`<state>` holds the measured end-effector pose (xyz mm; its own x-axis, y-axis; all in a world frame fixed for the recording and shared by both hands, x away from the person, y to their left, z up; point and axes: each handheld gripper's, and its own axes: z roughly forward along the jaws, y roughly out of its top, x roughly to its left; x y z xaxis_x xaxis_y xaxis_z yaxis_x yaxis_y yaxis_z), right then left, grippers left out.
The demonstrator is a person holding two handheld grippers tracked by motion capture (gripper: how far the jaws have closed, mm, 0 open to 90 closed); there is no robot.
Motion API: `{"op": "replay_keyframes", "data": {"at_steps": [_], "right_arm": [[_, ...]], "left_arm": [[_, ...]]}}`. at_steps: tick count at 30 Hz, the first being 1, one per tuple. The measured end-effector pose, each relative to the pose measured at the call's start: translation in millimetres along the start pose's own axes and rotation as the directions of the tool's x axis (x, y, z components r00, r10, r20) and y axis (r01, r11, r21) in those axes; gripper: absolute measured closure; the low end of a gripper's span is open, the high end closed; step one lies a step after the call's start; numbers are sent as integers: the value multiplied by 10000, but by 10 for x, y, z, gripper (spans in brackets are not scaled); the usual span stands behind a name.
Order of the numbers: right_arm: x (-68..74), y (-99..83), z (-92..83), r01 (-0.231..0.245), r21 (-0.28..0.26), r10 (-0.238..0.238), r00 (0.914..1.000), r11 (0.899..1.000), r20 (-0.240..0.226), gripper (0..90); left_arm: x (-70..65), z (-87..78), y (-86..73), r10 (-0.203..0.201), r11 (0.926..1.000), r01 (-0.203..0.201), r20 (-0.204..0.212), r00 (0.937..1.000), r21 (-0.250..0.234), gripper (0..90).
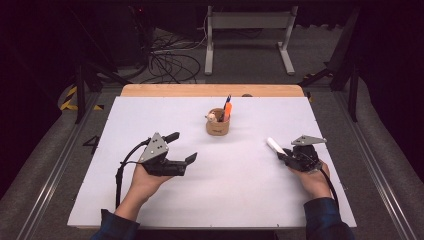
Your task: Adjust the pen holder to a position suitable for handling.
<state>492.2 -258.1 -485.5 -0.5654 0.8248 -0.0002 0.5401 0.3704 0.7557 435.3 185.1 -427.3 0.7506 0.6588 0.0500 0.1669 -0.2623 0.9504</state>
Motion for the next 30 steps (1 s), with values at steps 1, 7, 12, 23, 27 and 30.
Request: {"op": "replay_keyframes", "data": {"at_steps": [1, 7, 12, 23, 27, 30], "right_arm": [[38, 13, -5, 38, -126, -39, 10000, 9999, -57, 717], [281, 98, -33, 365, -829, -415, 9973, 9959, -602, 718], [450, 165, -80, 594, -1491, -763, 9910, 9870, -1100, 716], [812, 295, -149, 1108, -2441, -1553, 9729, 9634, -1715, 716], [944, 346, -170, 1261, -2721, -1813, 9652, 9540, -1883, 716], [1018, 371, -180, 1339, -2861, -1956, 9603, 9488, -1991, 716]], "left_arm": [[1, 5, -2, -62, 10000, 62, 20, 10000, -30, 129], [-19, 31, -5, -153, 9999, 154, 210, 9997, -48, 148], [-45, 44, -7, -21, 10000, 21, 407, 9992, -6, 209], [-94, 80, -11, 206, 9998, -210, 642, 9977, 43, 275], [-108, 93, -9, 306, 9995, -309, 679, 9972, 33, 310], [-123, 103, -6, 247, 9996, -254, 726, 9971, 85, 319]]}}
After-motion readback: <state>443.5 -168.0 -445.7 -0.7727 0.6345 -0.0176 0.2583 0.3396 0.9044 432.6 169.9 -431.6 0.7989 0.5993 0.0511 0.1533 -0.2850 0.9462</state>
